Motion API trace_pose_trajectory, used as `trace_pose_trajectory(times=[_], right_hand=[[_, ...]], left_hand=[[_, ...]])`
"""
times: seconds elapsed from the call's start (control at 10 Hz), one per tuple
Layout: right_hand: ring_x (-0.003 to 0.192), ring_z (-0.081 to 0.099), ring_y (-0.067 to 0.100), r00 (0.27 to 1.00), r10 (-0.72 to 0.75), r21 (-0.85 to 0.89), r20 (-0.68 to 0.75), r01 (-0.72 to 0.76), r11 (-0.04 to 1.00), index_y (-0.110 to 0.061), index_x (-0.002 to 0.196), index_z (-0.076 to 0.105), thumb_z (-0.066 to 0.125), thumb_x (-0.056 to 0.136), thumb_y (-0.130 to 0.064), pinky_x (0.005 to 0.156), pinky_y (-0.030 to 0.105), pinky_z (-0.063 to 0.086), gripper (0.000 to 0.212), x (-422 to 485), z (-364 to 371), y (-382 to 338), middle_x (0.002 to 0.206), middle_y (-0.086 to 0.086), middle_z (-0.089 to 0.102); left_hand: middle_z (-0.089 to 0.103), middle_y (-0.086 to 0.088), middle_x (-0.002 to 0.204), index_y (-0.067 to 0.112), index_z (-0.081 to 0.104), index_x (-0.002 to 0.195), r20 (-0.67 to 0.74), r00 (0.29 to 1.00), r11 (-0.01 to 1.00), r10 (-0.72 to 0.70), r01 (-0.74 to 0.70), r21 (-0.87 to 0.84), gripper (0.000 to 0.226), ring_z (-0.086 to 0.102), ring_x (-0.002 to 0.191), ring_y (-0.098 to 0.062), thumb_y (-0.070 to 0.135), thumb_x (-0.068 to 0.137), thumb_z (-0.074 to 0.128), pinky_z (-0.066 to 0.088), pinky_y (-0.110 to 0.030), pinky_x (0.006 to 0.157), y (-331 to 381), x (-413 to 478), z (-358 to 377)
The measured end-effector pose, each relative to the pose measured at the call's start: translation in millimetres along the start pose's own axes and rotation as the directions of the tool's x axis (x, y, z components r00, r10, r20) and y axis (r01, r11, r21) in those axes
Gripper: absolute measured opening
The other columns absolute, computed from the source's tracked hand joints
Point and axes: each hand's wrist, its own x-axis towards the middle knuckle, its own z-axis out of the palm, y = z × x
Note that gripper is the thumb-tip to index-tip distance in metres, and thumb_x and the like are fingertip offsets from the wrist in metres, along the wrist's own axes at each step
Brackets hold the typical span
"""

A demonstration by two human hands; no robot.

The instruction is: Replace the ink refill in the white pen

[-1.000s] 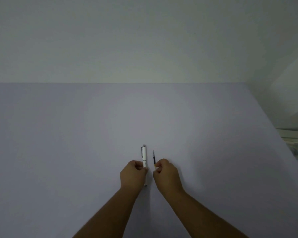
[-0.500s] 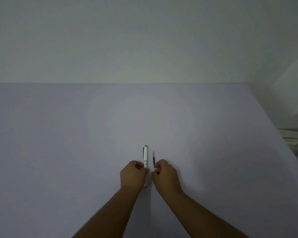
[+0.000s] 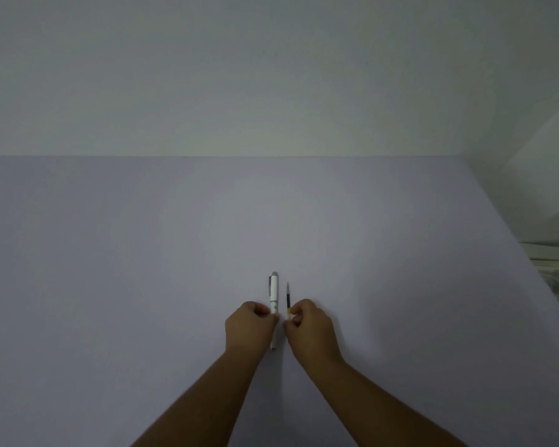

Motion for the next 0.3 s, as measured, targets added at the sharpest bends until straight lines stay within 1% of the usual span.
trace_pose_trajectory(times=[0.1,0.2,0.3], right_hand=[[0.079,0.057,0.015,1.0,-0.001,0.012,-0.006,0.001,1.0,-0.015,0.103,0.057,0.059,0.085,-0.017,0.068,0.023,0.046,0.018,0.0,-0.5,-0.1,0.096,0.006,0.061],[0.079,0.057,0.017,1.0,0.018,0.031,-0.004,-0.018,0.999,-0.016,0.1,0.057,0.058,0.086,-0.021,0.067,0.024,0.045,0.015,-1.8,-2.7,-1.5,0.096,0.005,0.061],[0.077,0.056,0.017,0.997,-0.015,0.034,-0.081,0.017,0.999,-0.015,0.094,0.058,0.051,0.09,-0.019,0.066,0.027,0.046,0.01,-1.0,-7.7,-5.9,0.093,0.006,0.063]], left_hand=[[0.07,-0.005,0.09,0.012,0.066,0.097,-0.003,1.0,1.0,0.001,-0.001,0.004,0.018,0.064,0.081,-0.017,0.023,0.082,0.066,0.053,-0.027,0.076,-0.7,0.0,-2.3],[0.067,-0.003,0.087,0.011,0.066,0.101,-0.007,1.0,1.0,-0.014,0.014,0.001,0.02,0.061,0.078,-0.016,0.022,0.086,0.058,0.049,-0.026,0.072,1.3,-3.0,-7.3],[0.066,-0.009,0.101,0.01,0.061,0.113,-0.041,0.999,1.0,-0.019,0.019,-0.006,0.028,0.058,0.085,-0.02,0.02,0.092,0.046,0.048,-0.029,0.078,3.5,-6.1,-12.7]])
